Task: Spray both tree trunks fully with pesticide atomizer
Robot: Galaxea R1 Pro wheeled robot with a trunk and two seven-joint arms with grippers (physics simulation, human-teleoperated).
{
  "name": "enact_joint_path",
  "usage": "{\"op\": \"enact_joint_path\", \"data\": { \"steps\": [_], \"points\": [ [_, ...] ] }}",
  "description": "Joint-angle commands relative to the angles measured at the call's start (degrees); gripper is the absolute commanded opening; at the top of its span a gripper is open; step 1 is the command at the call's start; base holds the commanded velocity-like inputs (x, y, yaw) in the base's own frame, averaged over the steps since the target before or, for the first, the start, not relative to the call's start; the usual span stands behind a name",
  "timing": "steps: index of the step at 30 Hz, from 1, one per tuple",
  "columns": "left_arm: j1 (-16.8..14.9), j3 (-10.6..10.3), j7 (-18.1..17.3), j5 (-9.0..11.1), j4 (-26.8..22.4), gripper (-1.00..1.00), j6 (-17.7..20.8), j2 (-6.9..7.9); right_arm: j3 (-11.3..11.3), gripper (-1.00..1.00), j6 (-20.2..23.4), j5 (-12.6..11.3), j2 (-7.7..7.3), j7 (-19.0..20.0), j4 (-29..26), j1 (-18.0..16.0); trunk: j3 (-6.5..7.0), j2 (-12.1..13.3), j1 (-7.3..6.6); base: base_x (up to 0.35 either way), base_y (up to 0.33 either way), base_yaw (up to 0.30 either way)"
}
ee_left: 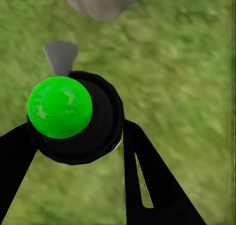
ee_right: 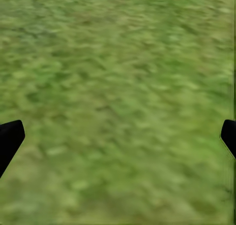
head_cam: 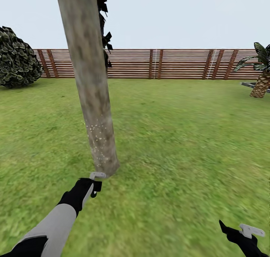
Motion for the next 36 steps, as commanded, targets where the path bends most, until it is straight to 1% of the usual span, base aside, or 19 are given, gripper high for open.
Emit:
{"op": "enact_joint_path", "data": {
  "steps": [1, 8, 11, 12, 14, 18, 27, 36],
  "points": [
    [0.0, 0.0, 0.0, 0.0, 0.0, -1.00, 0.0, -0.01, 0.0, 1.00, 0.0, 0.0, 0.02, 0.0, 0.0, 0.0, 0.00, 0.0, 0.00, 0.145, -0.246, 0.000],
    [0.9, 0.2, 0.0, -0.1, 0.0, -1.00, -0.1, 0.55, 0.0, 1.00, 0.0, -0.1, 0.01, 0.0, 0.0, 0.0, 0.00, 0.0, 0.00, 0.148, -0.249, 0.192],
    [0.9, 1.0, 0.4, -0.1, 0.0, -1.00, -0.1, 0.59, 0.0, 1.00, 0.0, 0.0, 0.03, -0.1, 0.0, 0.0, 0.00, 0.0, 0.00, 0.149, -0.249, 0.272],
    [0.9, 2.0, 1.5, -0.1, 0.0, -1.00, -0.2, 0.58, 0.0, 1.00, 0.0, 0.0, 0.02, -0.1, 0.0, 0.0, 0.00, 0.0, 0.00, 0.150, -0.249, 0.274],
    [0.9, 2.6, 3.1, 0.1, 0.0, -1.00, -0.3, 0.44, 0.0, 1.00, -0.1, 0.0, 0.04, -0.1, 0.0, 0.0, 0.00, 0.0, 0.00, 0.159, -0.249, 0.274],
    [0.9, 2.7, 3.5, 0.2, 0.1, -1.00, -0.3, 0.03, 0.0, 1.00, -0.1, 0.0, 0.01, -0.1, 0.0, 0.0, 0.00, 0.0, 0.00, 0.115, -0.258, 0.087],
    [0.9, 2.7, 3.5, 0.2, 0.1, -1.00, -0.3, -0.10, 0.0, 1.00, -0.1, 0.0, 0.07, -0.2, 0.1, 0.0, 0.00, 0.0, 0.00, 0.006, -0.274, 0.021],
    [0.9, 2.8, 3.5, 0.2, 0.0, -1.00, -0.3, -0.03, 0.0, 1.00, -0.1, 0.0, 0.10, -0.3, 0.1, 0.0, 0.00, 0.0, 0.00, 0.021, -0.276, 0.255]
  ]
}}
